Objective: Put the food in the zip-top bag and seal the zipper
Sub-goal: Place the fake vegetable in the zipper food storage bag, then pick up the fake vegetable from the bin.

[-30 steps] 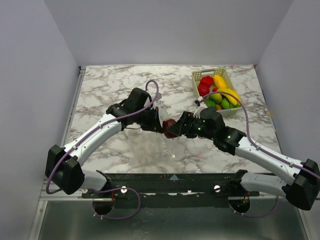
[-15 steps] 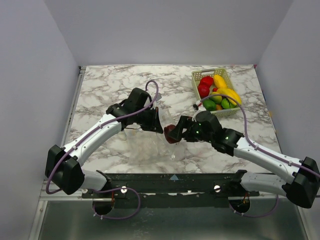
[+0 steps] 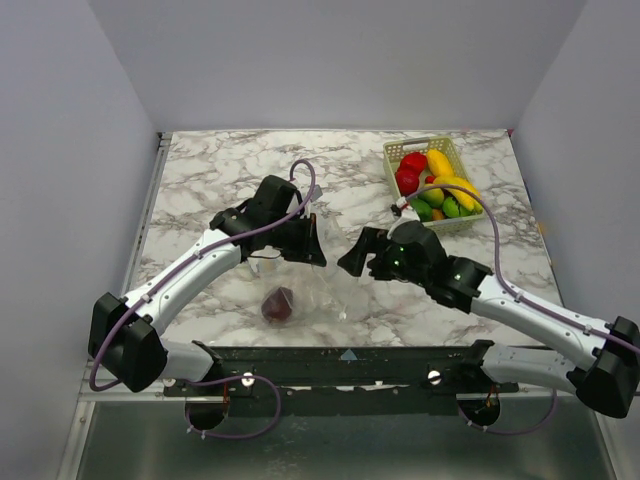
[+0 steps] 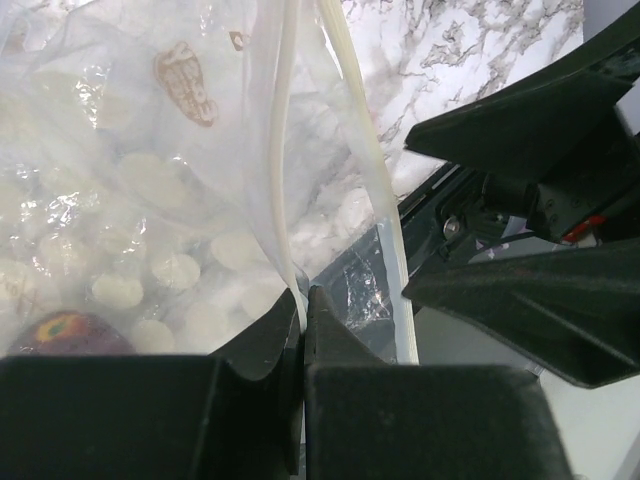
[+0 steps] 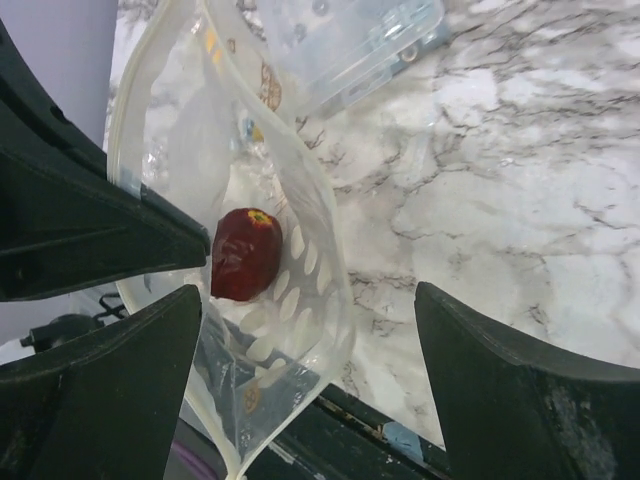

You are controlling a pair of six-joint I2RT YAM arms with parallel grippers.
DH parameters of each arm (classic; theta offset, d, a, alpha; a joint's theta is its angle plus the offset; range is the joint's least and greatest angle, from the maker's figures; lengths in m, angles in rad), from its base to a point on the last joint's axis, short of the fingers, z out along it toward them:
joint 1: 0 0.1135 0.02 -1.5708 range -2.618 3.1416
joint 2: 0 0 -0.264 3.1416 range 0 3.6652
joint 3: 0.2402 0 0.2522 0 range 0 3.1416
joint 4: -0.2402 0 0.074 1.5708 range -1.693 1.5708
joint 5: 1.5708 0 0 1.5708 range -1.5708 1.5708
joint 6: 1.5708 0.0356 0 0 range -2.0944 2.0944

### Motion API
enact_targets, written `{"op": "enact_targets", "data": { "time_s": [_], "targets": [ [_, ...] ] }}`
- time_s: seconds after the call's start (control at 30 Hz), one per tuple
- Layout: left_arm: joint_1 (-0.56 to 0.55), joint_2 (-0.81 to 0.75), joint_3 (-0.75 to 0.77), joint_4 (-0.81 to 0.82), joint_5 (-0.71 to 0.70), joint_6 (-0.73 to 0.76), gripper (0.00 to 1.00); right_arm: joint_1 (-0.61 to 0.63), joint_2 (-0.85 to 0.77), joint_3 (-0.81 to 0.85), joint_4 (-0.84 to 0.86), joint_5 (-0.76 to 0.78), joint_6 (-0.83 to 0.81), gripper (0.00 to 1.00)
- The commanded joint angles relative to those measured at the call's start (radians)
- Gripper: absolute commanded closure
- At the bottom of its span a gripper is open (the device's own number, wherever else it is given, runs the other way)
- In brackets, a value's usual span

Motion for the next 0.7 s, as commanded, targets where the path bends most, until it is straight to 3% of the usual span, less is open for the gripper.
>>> {"op": "enact_targets", "data": {
  "time_s": [0.0, 0.2, 0.37, 0.5, 0.67],
  "targets": [
    [-0.003, -0.022, 0.018, 0.021, 0.013, 0.011, 1.00, 0.003, -0.040, 0.058, -0.073, 0.167, -0.038, 0.12],
    [-0.003, -0.018, 0.018, 0.021, 0.019, 0.010, 1.00, -0.080, -0.040, 0.127, -0.156, 0.292, -0.082, 0.14],
    [-0.003, -0.017, 0.015, 0.025, 0.026, 0.009, 1.00, -0.360, 0.002, 0.164, -0.164, 0.171, -0.172, 0.16],
    [-0.003, -0.017, 0.014, 0.026, 0.032, 0.008, 1.00, -0.480, 0.152, 0.300, -0.251, 0.250, -0.276, 0.15],
    [-0.003, -0.015, 0.013, 0.026, 0.036, 0.010, 1.00, -0.550, 0.358, 0.470, -0.296, 0.233, -0.386, 0.13]
  ]
}}
